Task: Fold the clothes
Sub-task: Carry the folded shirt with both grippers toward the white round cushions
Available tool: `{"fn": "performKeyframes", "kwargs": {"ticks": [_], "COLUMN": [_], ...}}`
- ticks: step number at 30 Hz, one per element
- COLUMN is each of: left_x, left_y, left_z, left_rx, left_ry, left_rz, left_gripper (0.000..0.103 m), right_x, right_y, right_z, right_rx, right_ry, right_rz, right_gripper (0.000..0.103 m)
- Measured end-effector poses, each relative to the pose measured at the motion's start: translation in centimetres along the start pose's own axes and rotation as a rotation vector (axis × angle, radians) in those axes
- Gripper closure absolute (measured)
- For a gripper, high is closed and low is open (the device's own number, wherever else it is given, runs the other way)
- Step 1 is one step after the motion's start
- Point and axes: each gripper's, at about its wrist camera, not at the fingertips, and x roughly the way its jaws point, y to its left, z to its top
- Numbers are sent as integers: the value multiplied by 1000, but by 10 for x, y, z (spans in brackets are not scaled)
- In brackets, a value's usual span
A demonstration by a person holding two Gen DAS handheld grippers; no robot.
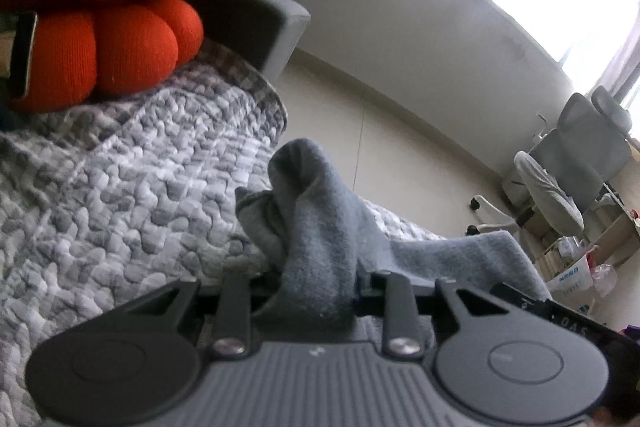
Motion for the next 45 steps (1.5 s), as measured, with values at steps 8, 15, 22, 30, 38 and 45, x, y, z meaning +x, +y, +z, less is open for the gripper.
{"fn": "performKeyframes", "kwargs": {"ticks": [8,15,22,30,38,45], "left_x": [-18,-35,-55,-79,-126,-215], "left_y": [-12,-11,1,45,105,193], "left_z": [-3,-5,0,12,22,-8], "left_rx": [53,83,115,57,-36,-264], "left_ry": [-43,-76,-134,-155,-223,-340], "left_rz": [45,91,164,239,316,415], "left_gripper": [75,75,75,75,75,75], "right_x": [-6,-8,-8,4,5,10], "right_y": [22,45,80,137,218,303], "right_z": [-2,-6,-12,-24,-46,-72], "right_rx": [-56,-89,-153,-204,-314,-412], "right_ry": [-14,-21,-34,-24,-36,-1], "right_rz": [-34,-45,-33,15,90,279], "right_gripper": [69,69,70,70,71,72]}}
